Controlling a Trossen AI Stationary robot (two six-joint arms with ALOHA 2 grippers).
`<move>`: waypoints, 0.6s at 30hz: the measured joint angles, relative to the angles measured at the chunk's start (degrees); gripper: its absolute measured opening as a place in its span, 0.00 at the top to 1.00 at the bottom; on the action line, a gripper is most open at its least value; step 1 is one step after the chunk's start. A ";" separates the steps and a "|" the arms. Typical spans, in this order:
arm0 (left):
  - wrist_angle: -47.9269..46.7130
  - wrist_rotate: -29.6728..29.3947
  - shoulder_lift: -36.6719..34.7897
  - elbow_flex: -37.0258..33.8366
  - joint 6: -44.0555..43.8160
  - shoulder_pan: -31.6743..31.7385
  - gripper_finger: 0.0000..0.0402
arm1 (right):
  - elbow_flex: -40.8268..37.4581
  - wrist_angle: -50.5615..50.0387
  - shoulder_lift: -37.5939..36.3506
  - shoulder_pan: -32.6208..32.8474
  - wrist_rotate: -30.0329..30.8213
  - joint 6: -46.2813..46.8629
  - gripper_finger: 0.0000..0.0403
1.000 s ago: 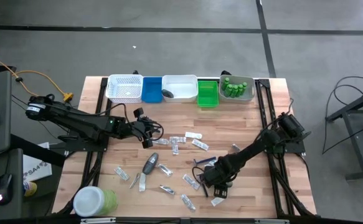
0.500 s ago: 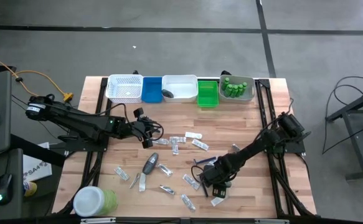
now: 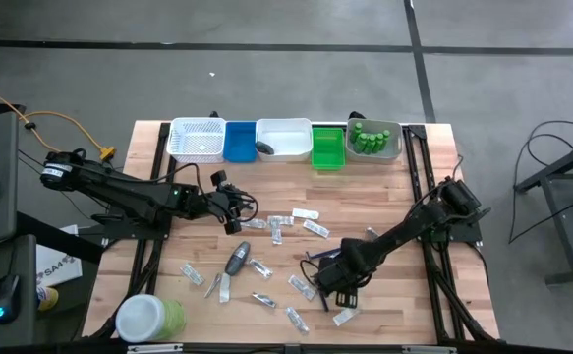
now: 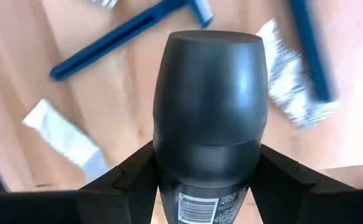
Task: Pick & Place Travel size toiletries
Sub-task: Put the deodorant into the right white bin
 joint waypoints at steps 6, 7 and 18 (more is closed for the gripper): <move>-0.01 0.00 0.00 -0.01 0.00 0.00 0.62 | 3.68 -4.82 0.00 -2.62 8.01 -4.98 0.50; -0.01 -0.01 0.00 -0.01 0.00 -0.02 0.62 | 3.91 -4.93 0.00 -3.19 9.23 -6.08 0.50; -0.04 0.00 0.00 -0.01 0.00 0.00 0.62 | 6.86 -12.41 -0.02 -10.57 24.63 -17.02 0.50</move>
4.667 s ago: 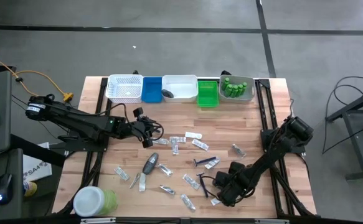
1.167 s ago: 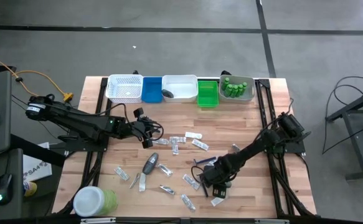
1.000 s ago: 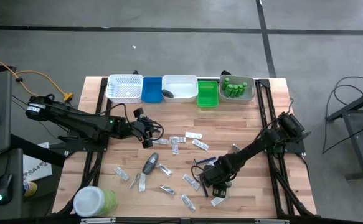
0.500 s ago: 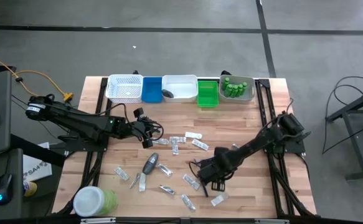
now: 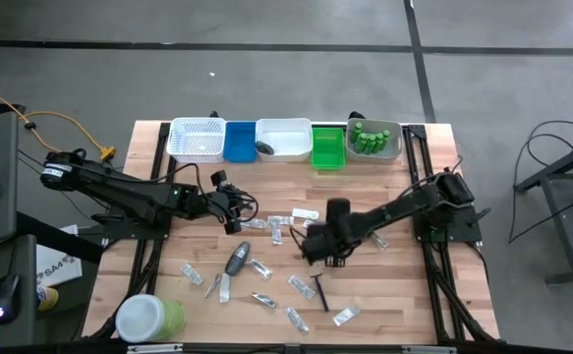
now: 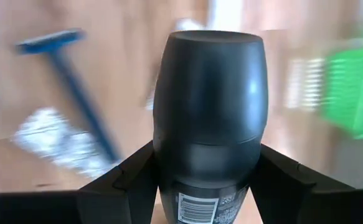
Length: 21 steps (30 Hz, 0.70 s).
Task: Pick & Place Travel size toiletries
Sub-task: Put the deodorant into the right white bin
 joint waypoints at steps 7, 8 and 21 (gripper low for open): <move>-0.07 0.00 0.00 0.00 -0.42 0.00 0.62 | 0.64 1.08 0.00 -5.26 16.52 -12.31 0.50; -0.07 0.00 0.00 0.02 -0.42 0.00 0.62 | 0.64 1.44 0.00 -6.06 18.17 -14.38 0.50; -0.04 0.00 0.00 0.00 -0.85 0.00 0.62 | 0.64 20.31 0.00 -16.85 41.84 -47.11 0.50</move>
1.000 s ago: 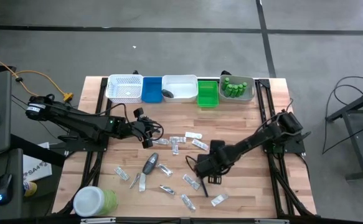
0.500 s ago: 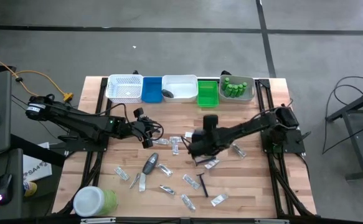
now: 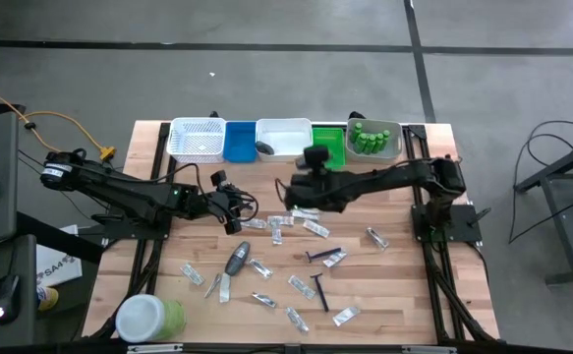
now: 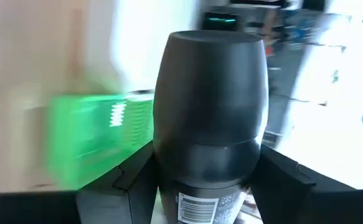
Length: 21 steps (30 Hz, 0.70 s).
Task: Pick & Place Travel size toiletries
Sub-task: Put the deodorant into the right white bin
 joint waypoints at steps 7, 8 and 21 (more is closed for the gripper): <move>-0.02 0.00 0.00 0.00 0.00 0.00 0.62 | 0.00 22.48 0.00 -6.61 1.41 -26.80 0.50; -0.09 0.00 0.00 0.01 0.00 0.00 0.62 | 0.00 24.51 0.00 -7.63 0.86 -29.79 0.50; -0.13 2.62 0.00 0.02 -1.43 -0.02 0.62 | -0.02 43.31 6.43 -18.65 -6.94 -69.62 0.50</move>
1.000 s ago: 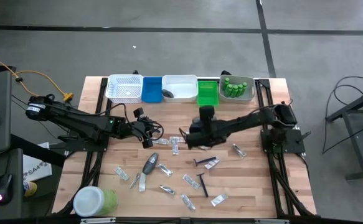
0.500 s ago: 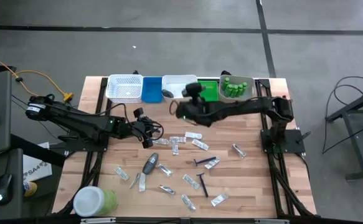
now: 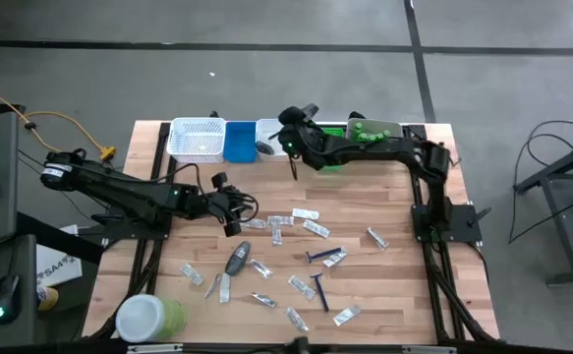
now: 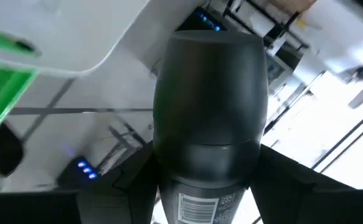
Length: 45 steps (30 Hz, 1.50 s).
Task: Pick & Place Travel size toiletries
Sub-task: Put the deodorant into the right white bin
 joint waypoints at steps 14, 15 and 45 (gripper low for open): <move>0.02 4.35 0.00 0.00 -4.58 0.00 0.62 | -0.01 12.58 12.71 -4.41 -4.23 -18.42 0.50; 0.02 4.35 0.00 0.00 -4.58 0.00 0.62 | -0.01 13.19 12.82 -4.45 -4.87 -19.00 0.50; -0.42 4.33 0.00 0.00 -5.02 -0.02 0.62 | 0.04 14.09 -0.67 1.74 10.69 17.71 0.44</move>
